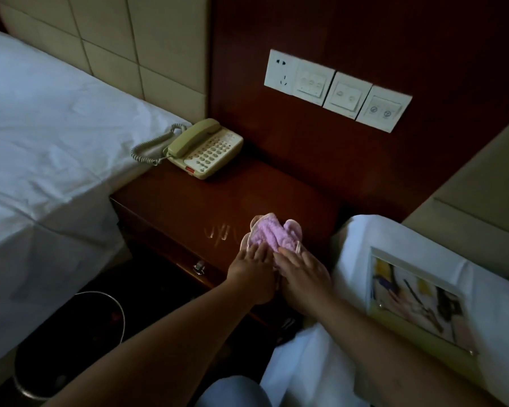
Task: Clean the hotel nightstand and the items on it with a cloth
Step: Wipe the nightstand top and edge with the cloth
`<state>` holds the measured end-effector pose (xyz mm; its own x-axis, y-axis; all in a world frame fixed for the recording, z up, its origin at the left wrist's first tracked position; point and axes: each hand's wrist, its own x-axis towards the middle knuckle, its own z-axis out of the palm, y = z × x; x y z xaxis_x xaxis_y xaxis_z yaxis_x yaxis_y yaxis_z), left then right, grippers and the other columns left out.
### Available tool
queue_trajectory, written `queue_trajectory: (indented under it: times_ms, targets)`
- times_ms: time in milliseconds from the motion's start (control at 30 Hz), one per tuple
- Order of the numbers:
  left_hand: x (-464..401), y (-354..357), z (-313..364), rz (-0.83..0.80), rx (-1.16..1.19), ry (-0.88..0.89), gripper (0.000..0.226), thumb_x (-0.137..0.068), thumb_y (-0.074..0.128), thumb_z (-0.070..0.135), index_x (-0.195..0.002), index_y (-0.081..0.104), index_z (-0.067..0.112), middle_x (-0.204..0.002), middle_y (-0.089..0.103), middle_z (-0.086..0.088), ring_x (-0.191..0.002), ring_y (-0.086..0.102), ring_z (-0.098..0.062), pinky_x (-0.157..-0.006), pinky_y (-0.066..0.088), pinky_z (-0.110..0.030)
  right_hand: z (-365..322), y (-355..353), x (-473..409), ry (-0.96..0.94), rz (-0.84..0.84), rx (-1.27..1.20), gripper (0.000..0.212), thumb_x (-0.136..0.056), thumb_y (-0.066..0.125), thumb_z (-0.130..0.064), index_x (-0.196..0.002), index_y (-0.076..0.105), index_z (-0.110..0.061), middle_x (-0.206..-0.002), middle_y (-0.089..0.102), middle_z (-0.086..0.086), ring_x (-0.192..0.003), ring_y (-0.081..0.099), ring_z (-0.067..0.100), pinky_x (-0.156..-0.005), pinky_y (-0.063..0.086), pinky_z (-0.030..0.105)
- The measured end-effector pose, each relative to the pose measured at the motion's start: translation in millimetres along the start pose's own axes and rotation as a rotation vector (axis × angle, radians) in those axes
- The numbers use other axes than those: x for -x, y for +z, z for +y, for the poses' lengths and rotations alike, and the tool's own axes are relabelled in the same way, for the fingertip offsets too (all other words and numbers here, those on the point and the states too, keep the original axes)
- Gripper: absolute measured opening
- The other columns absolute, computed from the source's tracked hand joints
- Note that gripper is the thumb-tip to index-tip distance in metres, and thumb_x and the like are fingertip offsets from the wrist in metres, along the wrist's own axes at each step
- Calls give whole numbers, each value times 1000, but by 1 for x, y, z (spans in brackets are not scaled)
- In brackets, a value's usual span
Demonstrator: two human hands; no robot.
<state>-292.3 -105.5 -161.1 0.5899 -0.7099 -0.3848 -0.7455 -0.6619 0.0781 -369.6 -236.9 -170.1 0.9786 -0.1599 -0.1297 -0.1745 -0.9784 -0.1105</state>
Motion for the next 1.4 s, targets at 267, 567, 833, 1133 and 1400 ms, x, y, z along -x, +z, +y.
queue_trajectory:
  times_ms: [267, 567, 833, 1133, 1400]
  targets:
    - [-66, -26, -34, 0, -22, -15, 71, -106, 23, 46, -160, -9, 13, -167, -15, -14, -155, -13, -31, -126, 5, -53, 4, -17, -73, 81, -104, -11, 71, -92, 27, -54, -159, 19, -33, -168, 15, -9, -155, 9, 26, -124, 16, 46]
    - [-135, -53, -130, 67, -58, -21, 64, -106, 34, 36, -161, 10, 12, -169, 2, -13, -156, -2, -34, -123, 16, -58, -28, -24, -198, 55, -73, -16, 66, -99, 42, -46, -159, 17, -33, -169, 11, -7, -155, 4, 30, -124, 7, 49]
    - [-84, -29, -141, 77, 9, -136, 68, -106, 34, 38, -161, 6, 11, -170, 1, -11, -156, 0, -33, -123, 17, -57, -68, -18, -167, -15, -90, 22, 73, -95, 51, -44, -159, 17, -31, -168, 14, -6, -153, 10, 32, -124, 9, 46]
    - [-10, -4, -105, -31, 50, -168, 72, -106, 25, 47, -160, -10, 16, -168, -16, -10, -155, -14, -30, -125, 7, -54, -81, -8, -88, -40, -133, -46, 67, -101, 46, -38, -159, 14, -33, -169, 10, -9, -155, 4, 30, -123, 10, 49]
    - [-48, -14, -134, 4, 53, -118, 74, -105, 33, 46, -162, -4, 15, -169, -13, -8, -155, -13, -32, -124, 11, -57, -76, -12, -133, -47, -101, -27, 61, -102, 43, -39, -159, 20, -32, -168, 15, -9, -155, 7, 31, -123, 11, 47]
